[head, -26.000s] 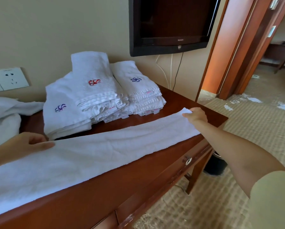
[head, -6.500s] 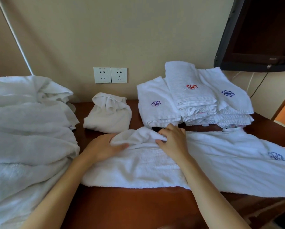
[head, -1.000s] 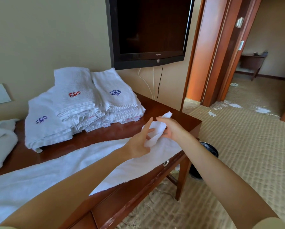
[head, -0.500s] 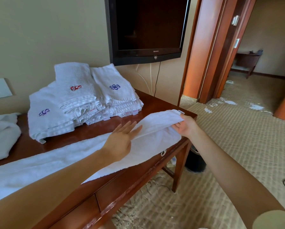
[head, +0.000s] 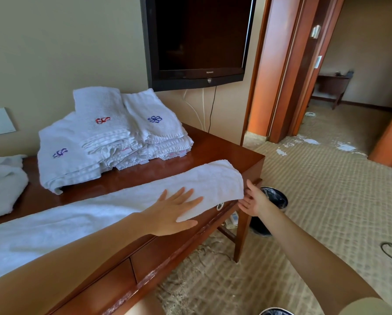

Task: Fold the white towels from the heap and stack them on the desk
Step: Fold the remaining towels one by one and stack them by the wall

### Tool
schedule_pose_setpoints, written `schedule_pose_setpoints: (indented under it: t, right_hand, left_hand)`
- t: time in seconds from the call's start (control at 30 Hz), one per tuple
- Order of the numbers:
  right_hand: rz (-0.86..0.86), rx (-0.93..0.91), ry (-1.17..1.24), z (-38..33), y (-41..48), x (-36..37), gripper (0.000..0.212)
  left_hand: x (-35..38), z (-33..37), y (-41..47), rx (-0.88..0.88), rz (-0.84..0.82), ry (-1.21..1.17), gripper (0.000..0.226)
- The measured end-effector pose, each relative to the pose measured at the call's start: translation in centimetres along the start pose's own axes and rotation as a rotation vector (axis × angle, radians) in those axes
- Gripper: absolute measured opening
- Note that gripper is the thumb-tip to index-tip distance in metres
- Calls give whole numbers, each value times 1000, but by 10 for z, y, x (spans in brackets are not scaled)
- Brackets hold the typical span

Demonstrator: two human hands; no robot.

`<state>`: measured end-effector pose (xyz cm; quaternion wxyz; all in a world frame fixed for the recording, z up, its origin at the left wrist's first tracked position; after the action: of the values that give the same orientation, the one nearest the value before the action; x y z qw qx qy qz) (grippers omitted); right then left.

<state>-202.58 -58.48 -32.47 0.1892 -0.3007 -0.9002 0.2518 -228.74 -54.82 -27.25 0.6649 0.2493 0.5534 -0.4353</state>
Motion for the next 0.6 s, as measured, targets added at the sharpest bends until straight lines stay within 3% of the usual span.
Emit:
schedule_pose_setpoints:
  t: [0.1,0.33,0.47,0.6]
  right_hand:
    - [-84,14,-41,3,1,10,61]
    - [-52,-138,-173,-24,7,14,48]
    - [187,-431,-399,-58,15,21,30]
    - [221,-683,-584,-89,23,53,26]
  left_hand:
    - [-4,-2,3,-37,-14,-95,75]
    - [-4,-11,14,-74,-13,-132,78]
    - [-2,-17,19,-65,63,-92,79]
    - [-4,-23,26,-107,147,-84,81]
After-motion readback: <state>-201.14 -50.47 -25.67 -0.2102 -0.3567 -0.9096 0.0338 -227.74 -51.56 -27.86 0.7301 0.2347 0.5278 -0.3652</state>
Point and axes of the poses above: each hand's wrist, its own y-axis towards the middle knuckle, its own x-axis out of the palm, z = x × y, the point moved 5 cm from there along y, towards the middle knuckle, and after that the axes turned 12 degrees about -y, right-handed, at the moved point
